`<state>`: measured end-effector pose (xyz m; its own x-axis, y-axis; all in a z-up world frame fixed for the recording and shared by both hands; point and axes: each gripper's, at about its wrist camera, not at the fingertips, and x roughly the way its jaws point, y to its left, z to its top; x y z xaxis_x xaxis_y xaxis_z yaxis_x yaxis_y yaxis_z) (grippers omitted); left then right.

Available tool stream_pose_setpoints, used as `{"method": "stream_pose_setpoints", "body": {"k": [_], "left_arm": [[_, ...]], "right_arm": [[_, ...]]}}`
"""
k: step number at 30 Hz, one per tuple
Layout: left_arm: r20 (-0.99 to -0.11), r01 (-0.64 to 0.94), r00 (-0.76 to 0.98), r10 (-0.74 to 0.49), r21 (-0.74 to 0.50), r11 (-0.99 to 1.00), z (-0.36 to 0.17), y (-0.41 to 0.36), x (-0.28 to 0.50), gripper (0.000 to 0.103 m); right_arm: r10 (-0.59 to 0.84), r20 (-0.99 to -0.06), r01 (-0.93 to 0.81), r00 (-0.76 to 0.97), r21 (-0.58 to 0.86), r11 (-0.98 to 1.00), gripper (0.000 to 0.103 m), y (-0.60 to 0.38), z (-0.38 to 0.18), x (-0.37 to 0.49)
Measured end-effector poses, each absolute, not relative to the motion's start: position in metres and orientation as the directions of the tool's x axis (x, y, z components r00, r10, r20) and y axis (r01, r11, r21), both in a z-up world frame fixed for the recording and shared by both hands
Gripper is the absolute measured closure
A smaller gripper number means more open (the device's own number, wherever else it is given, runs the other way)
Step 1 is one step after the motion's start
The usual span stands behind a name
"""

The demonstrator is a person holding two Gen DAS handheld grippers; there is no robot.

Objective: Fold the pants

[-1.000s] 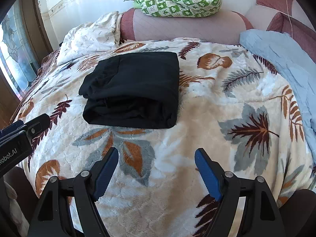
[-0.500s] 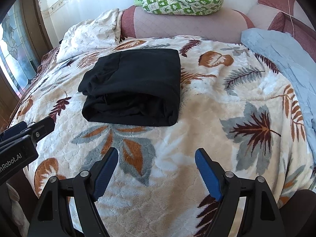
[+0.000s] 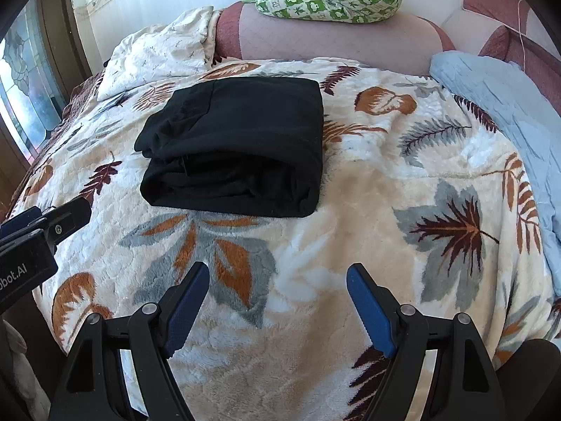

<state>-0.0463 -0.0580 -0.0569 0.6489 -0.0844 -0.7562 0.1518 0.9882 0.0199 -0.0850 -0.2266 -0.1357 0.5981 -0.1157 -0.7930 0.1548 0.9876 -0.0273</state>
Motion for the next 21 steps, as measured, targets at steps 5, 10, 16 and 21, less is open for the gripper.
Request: {"method": "stream_pose_setpoints", "body": {"k": [5, 10, 16, 21], "left_arm": [[-0.743, 0.149, 0.664, -0.085, 0.02, 0.989, -0.057, -0.058, -0.049, 0.018], [-0.745, 0.145, 0.661, -0.085, 0.016, 0.989, -0.056, -0.057, -0.049, 0.018], [-0.718, 0.131, 0.692, -0.08, 0.015, 0.991, -0.05, -0.054, -0.052, 0.018], [-0.552, 0.106, 0.831, -0.064, 0.045, 0.993, -0.015, -0.051, -0.076, 0.007]], "right_arm": [[-0.126, -0.794, 0.153, 0.595, -0.042, 0.987, 0.018, -0.226, -0.137, -0.084], [-0.137, -0.795, 0.161, 0.591, -0.051, 0.986, 0.018, -0.228, -0.138, -0.084], [-0.14, -0.796, 0.17, 0.588, -0.048, 0.984, 0.018, -0.231, -0.14, -0.084], [-0.155, -0.778, 0.174, 0.609, -0.059, 0.983, 0.018, -0.231, -0.135, -0.086]]}}
